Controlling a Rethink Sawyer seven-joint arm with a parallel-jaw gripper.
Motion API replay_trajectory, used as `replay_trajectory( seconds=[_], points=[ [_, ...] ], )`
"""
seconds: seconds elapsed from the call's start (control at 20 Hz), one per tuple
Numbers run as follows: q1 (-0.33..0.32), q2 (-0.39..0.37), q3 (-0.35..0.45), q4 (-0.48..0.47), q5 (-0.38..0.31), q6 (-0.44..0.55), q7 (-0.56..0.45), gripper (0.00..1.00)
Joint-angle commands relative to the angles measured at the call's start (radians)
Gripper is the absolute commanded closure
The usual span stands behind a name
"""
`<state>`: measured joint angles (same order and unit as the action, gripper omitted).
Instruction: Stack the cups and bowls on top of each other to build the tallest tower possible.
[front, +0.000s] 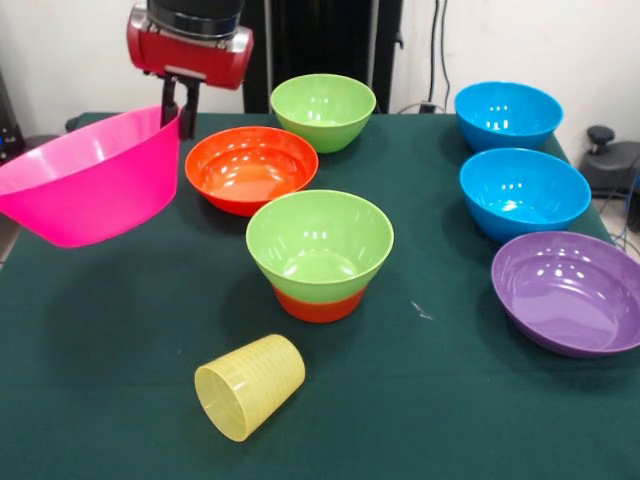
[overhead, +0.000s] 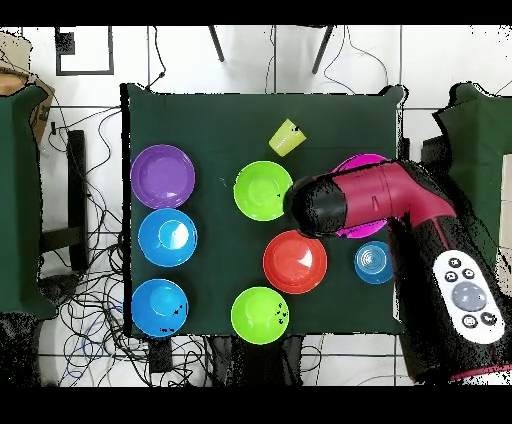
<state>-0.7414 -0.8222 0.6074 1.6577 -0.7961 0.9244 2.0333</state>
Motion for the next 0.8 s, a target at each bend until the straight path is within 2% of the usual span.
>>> replay_trajectory(
  seconds=[0.05, 0.25, 0.5, 0.8],
  points=[
    [0.066, -0.036, -0.061, 0.041, -0.012, 0.108, -0.081, 1.0],
    [0.114, -0.036, -0.092, 0.027, -0.037, 0.122, -0.043, 1.0],
    [0.166, -0.074, -0.136, 0.051, -0.039, 0.12, -0.015, 1.0],
    [0.257, -0.091, -0.195, 0.047, -0.049, 0.136, 0.046, 1.0]
  ],
)
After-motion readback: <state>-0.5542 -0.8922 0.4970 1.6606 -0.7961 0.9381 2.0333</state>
